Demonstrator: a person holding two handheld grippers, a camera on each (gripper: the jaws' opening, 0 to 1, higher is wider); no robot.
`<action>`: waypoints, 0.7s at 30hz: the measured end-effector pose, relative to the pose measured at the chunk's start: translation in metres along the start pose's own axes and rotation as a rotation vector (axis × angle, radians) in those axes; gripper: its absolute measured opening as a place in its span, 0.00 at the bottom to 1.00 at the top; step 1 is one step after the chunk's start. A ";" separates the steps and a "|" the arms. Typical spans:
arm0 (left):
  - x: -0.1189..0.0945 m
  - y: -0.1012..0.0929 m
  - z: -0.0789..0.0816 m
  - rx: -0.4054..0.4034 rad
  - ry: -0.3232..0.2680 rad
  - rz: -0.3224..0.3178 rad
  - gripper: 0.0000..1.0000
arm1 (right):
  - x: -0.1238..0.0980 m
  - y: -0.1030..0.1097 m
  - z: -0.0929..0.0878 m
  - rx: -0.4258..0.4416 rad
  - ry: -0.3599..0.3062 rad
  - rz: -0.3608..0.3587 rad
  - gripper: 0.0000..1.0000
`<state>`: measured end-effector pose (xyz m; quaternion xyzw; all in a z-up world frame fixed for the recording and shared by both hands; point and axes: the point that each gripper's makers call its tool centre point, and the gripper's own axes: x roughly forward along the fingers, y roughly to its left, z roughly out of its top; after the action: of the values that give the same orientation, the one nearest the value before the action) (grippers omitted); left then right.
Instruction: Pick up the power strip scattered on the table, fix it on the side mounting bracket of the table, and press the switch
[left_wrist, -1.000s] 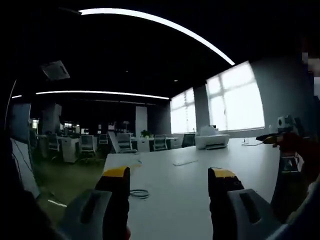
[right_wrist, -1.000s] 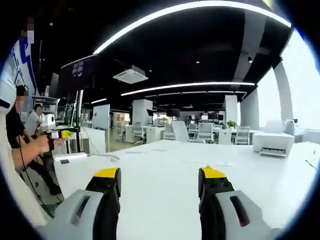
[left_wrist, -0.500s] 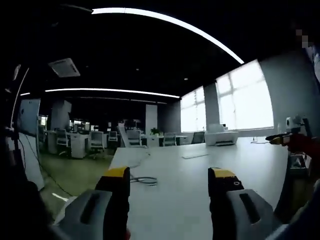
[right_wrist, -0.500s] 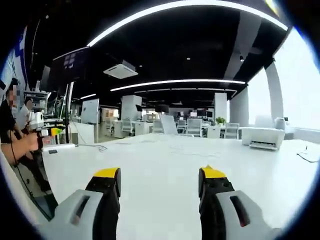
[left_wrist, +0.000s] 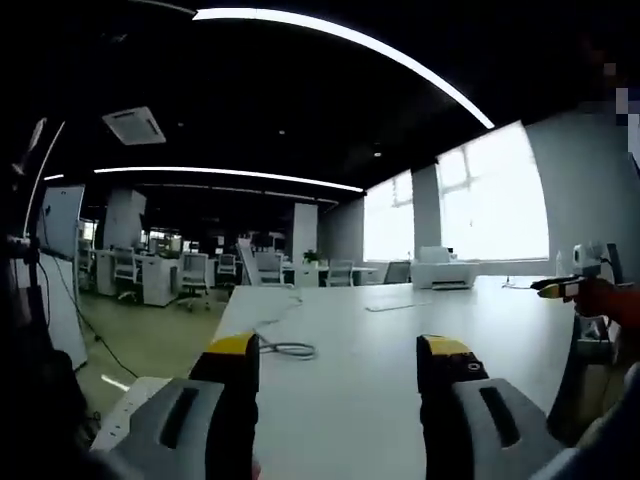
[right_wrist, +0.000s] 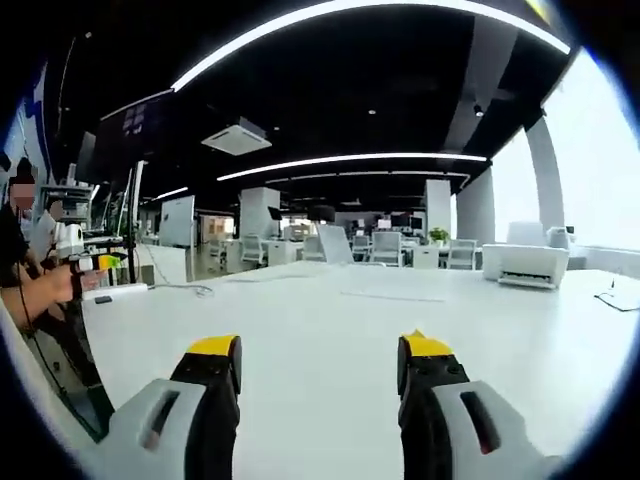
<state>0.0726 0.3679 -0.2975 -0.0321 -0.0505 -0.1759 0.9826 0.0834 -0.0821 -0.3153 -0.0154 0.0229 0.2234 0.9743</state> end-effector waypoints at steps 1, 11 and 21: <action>0.000 0.000 0.000 0.000 0.001 0.001 0.68 | 0.000 0.000 0.000 -0.002 0.001 -0.002 0.59; -0.004 0.007 0.006 0.003 -0.008 0.016 0.68 | -0.002 0.000 0.007 -0.009 -0.007 -0.002 0.59; -0.005 0.007 0.000 -0.017 0.003 0.014 0.68 | 0.001 0.001 0.000 0.005 0.002 0.000 0.59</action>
<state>0.0710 0.3764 -0.2980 -0.0405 -0.0472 -0.1696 0.9836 0.0833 -0.0808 -0.3156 -0.0133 0.0244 0.2234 0.9743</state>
